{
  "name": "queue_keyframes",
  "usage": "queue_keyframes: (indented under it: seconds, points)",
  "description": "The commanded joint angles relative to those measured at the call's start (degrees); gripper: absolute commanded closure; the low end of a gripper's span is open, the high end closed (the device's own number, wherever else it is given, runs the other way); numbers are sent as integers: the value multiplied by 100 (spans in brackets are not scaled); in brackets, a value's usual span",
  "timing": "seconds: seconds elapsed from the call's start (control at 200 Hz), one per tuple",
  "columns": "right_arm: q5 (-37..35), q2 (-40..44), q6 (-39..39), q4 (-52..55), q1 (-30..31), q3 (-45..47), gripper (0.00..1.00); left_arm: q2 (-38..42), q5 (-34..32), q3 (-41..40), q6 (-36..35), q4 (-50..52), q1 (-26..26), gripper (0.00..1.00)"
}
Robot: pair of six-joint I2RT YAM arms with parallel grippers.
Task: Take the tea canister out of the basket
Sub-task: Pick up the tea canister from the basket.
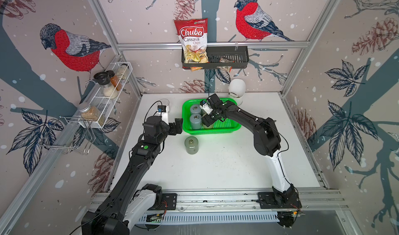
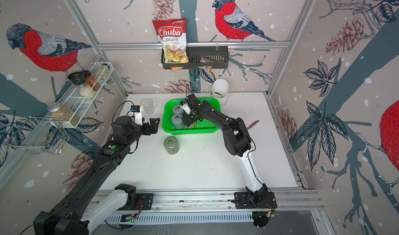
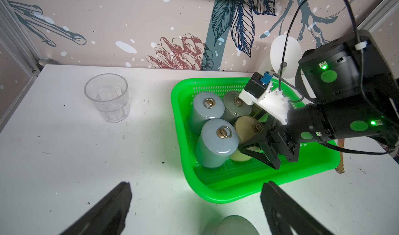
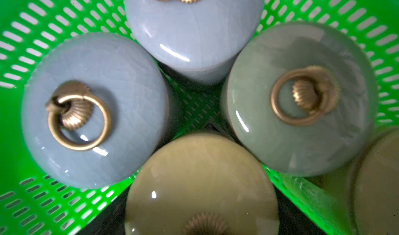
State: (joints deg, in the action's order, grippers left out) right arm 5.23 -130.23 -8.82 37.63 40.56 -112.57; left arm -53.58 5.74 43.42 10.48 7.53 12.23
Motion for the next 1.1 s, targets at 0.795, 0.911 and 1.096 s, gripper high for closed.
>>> queue_keyframes:
  seconds: [0.795, 0.911, 1.096]
  points:
    - [-49, -158, 47, 168, 0, -231, 84, -6, -55, 77, -142, -235, 23, 2]
    - [-85, -106, 67, 137, 4, -228, 100, 1, -64, 87, -152, -221, 25, 2]
    - [-116, 123, 84, 135, 5, -224, 100, 52, -90, 59, -152, -208, 25, 2]
